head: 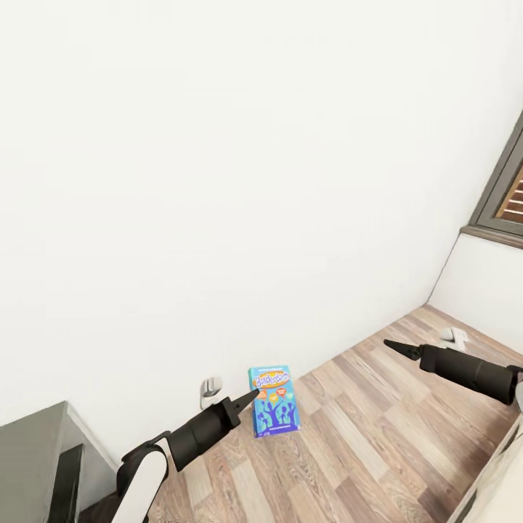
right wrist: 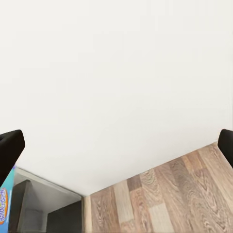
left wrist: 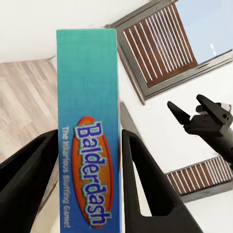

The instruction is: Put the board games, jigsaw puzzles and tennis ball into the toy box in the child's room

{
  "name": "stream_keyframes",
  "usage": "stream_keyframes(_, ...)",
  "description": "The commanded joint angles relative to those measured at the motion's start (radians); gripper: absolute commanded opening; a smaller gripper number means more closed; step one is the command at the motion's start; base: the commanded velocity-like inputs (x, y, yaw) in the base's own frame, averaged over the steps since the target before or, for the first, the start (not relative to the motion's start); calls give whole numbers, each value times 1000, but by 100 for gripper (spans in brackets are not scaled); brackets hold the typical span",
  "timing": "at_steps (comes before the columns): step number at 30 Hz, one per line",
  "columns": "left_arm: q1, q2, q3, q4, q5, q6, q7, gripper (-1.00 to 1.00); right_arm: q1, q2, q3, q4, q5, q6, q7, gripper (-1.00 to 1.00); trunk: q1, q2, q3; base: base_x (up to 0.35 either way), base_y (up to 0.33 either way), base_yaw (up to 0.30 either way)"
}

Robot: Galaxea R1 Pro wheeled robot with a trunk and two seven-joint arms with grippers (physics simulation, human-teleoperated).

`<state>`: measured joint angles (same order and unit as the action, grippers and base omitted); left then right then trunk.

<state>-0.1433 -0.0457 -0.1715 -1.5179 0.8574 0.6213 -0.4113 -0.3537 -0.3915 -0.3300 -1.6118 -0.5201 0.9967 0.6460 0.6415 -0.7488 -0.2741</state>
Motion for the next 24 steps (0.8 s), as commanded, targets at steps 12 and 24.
stream_keyframes(12,-2,-2,1,6,8,8,1,-100,-1,-1,8,0,3,3,7,100,0,-1,-1,0,0,277)
stream_keyframes(24,-1,-2,-2,-22,13,10,1,-100,-1,-3,12,0,3,1,6,100,-19,34,14,0,0,280)
